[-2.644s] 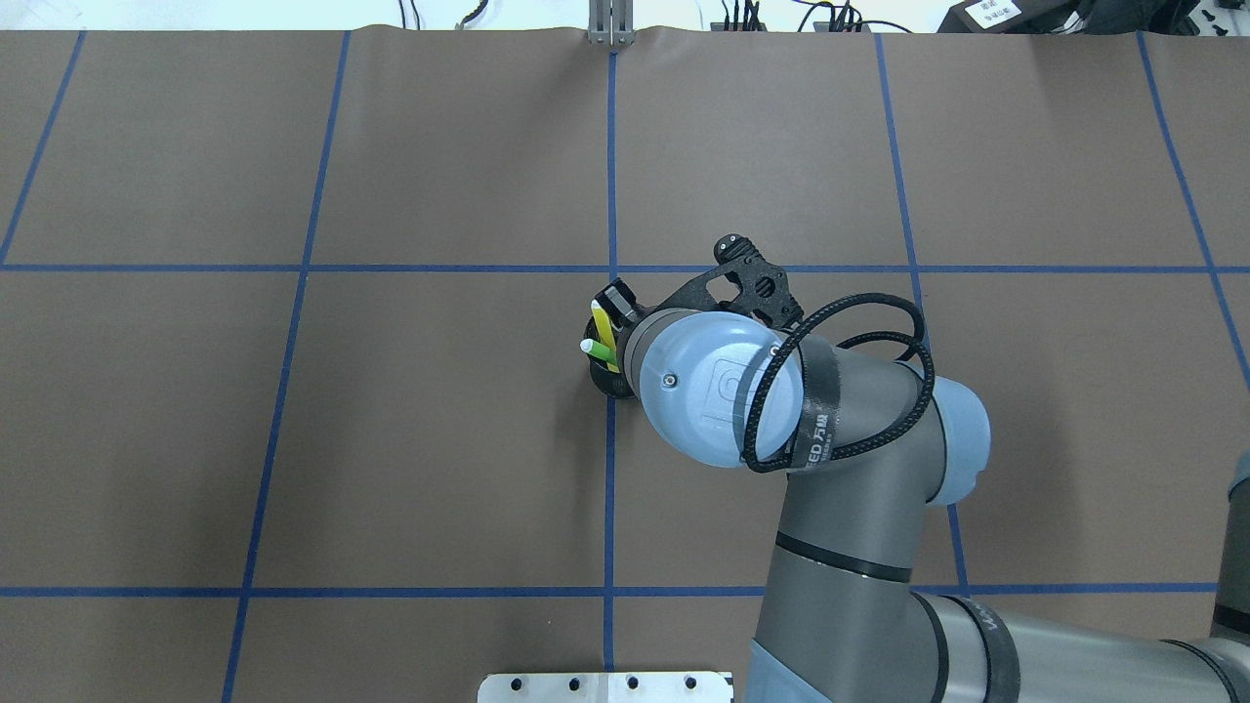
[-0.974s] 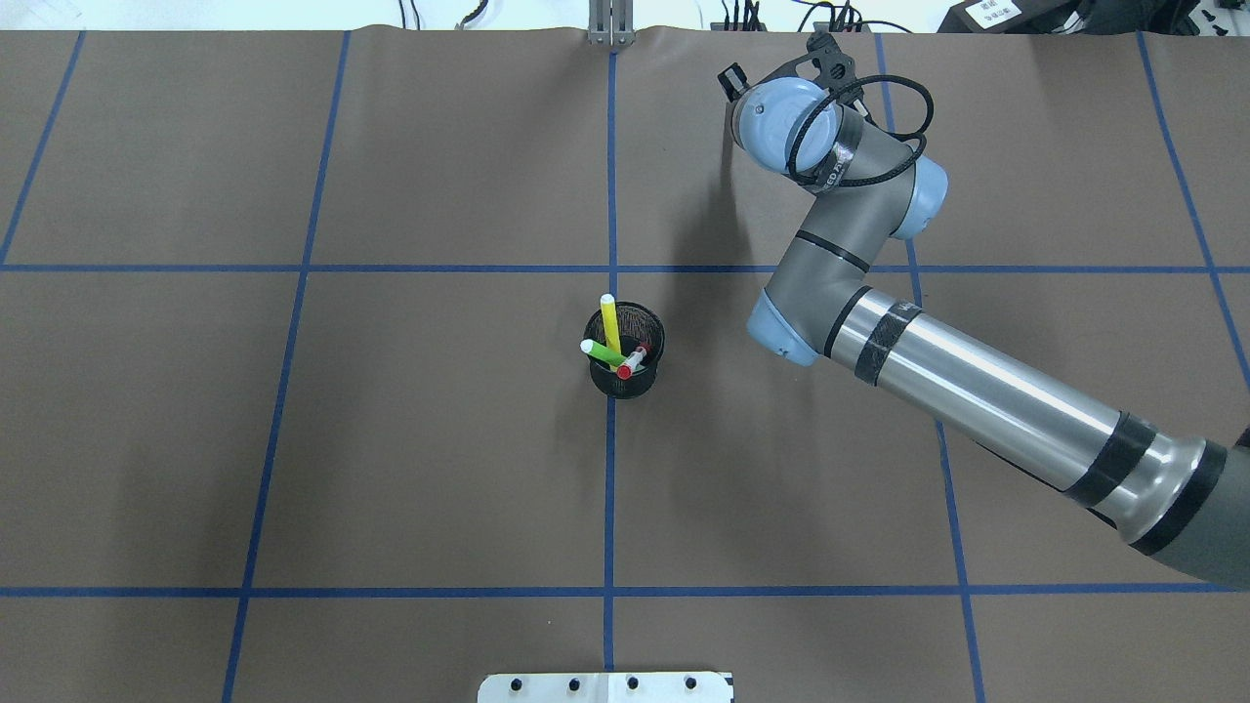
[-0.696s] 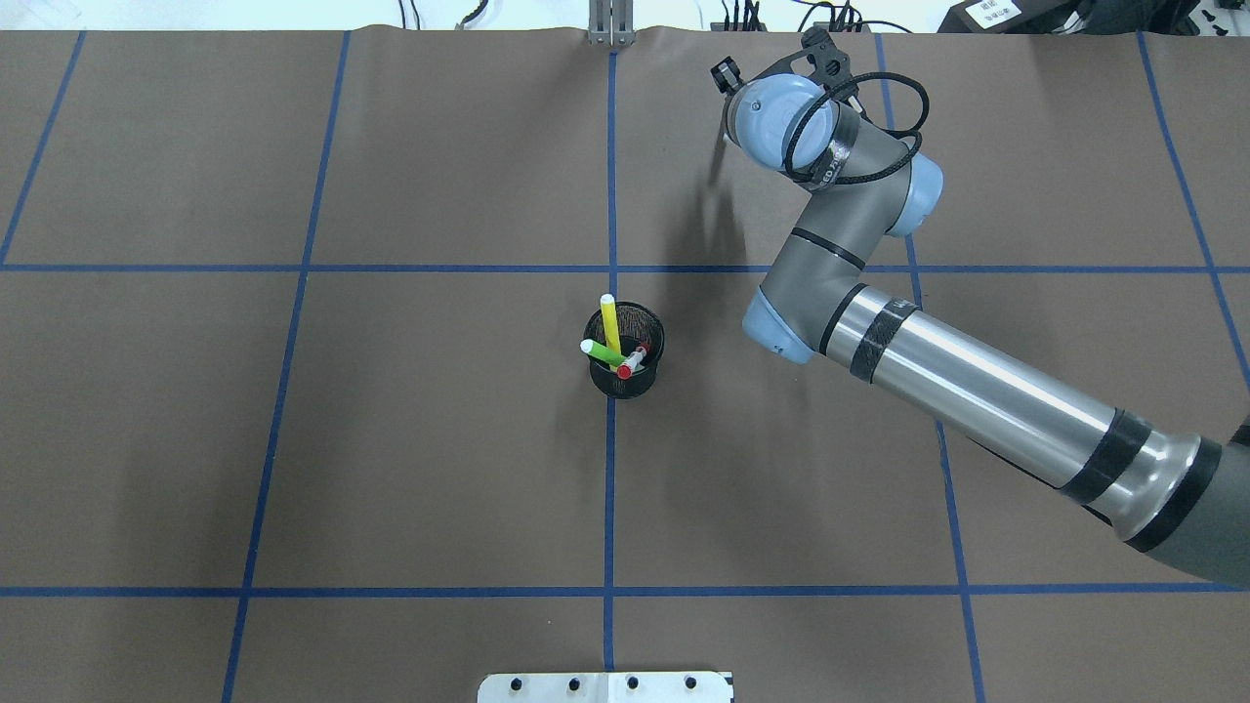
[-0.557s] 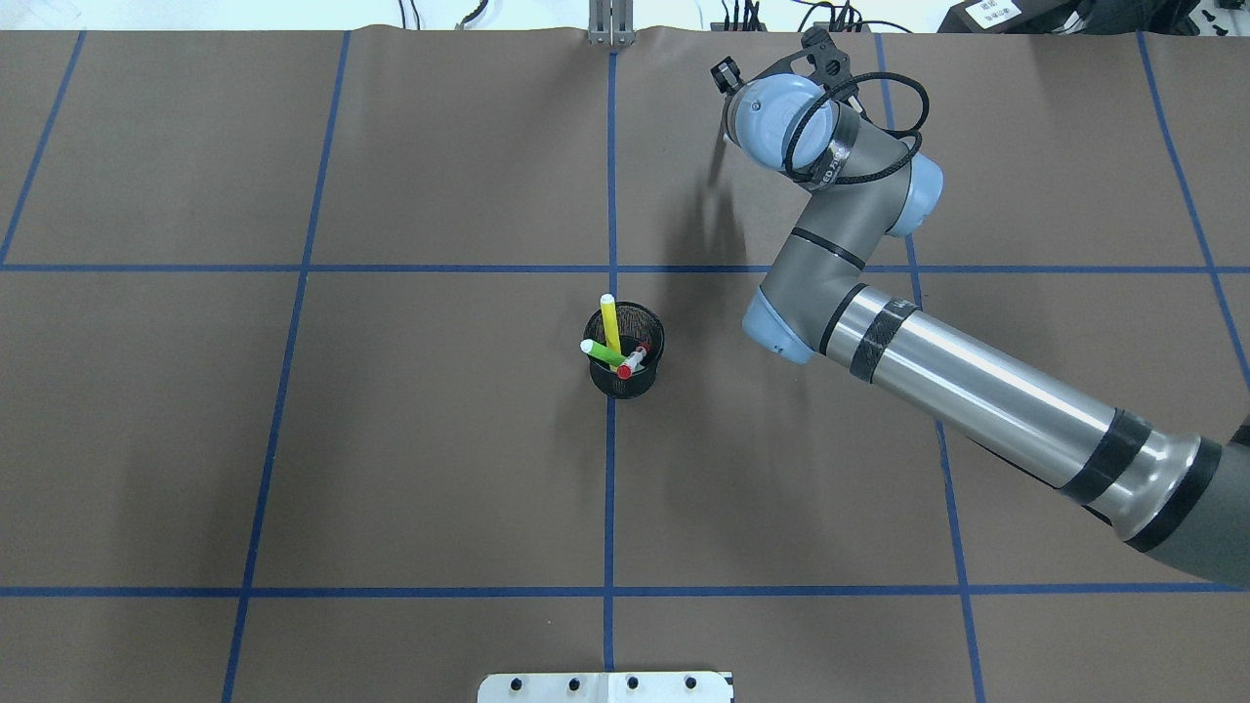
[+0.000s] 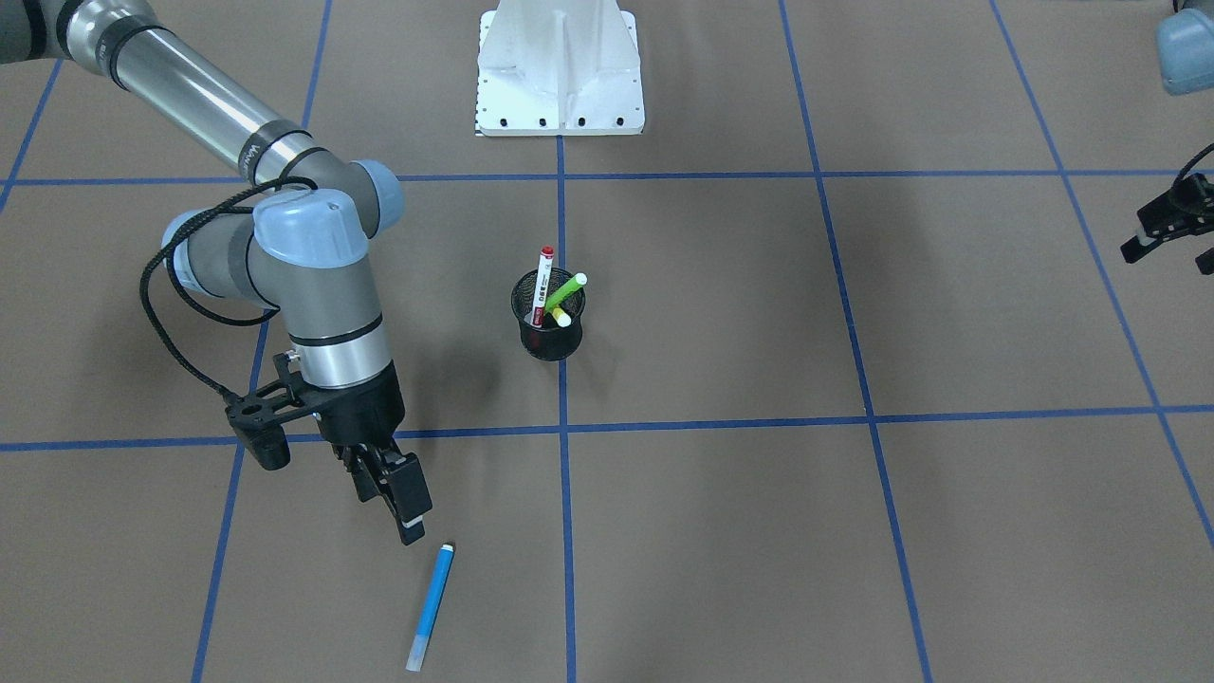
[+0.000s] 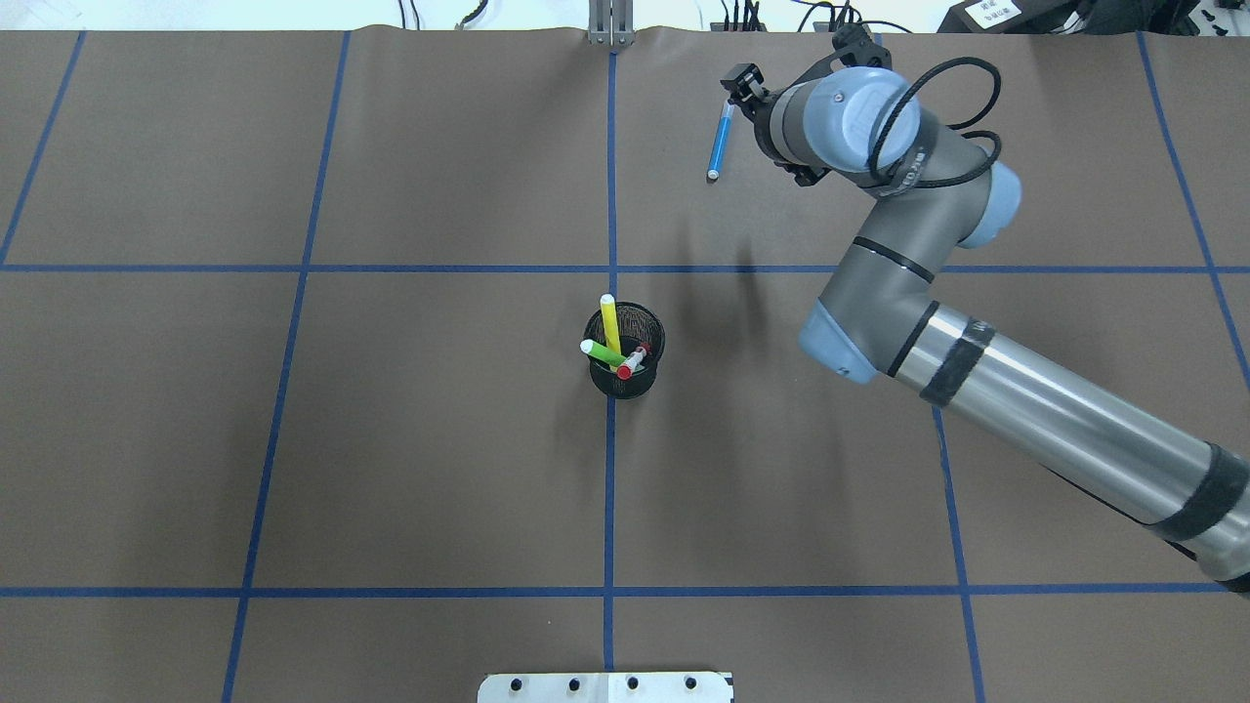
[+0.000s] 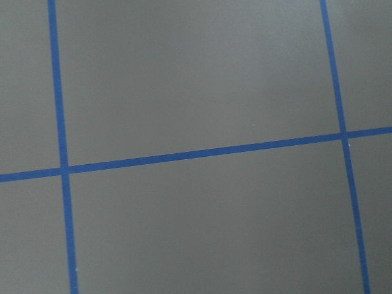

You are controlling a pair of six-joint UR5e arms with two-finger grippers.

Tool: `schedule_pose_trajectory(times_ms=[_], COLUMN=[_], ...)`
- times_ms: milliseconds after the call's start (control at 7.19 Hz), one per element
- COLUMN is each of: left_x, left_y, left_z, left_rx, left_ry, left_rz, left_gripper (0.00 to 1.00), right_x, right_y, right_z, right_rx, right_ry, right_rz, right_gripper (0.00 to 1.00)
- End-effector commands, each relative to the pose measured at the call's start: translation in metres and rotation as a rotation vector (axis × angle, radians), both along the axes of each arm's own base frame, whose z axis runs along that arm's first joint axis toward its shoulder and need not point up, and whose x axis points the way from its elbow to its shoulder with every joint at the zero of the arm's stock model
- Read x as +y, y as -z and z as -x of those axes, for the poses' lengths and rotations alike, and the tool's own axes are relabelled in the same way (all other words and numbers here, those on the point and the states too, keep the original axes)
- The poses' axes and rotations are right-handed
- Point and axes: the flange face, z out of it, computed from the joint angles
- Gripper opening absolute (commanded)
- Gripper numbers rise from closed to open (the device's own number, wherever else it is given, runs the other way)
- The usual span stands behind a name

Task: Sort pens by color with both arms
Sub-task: 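Carry the blue marker farther from the robot and release it on the table, then draw the right gripper back while the left gripper reaches over the cup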

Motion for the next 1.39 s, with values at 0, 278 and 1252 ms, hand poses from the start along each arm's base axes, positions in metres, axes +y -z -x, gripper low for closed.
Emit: schedule_pose_trajectory(times_ms=[0,278,1252], left_x=[-0.017,0.013,0.087], left_y=[0.100,0.208,0.319], left_z=[-0.114,-0.257,-0.448], left_rx=[0.046,0.116,0.223], left_ry=[0.155,0.271,0.378], left_rz=[0.201,0.423,0.630], left_gripper=[1.00,0.99,1.00], right_x=[0.028,0.026,0.040], right_y=[-0.023,-0.066,-0.166], right_z=[-0.076,-0.110,-0.226], right_rx=[0.055,0.102,0.112], right_ry=[0.164,0.232,0.554], right_rz=[-0.046,-0.042,-0.107], right_gripper=[1.00,1.00,1.00])
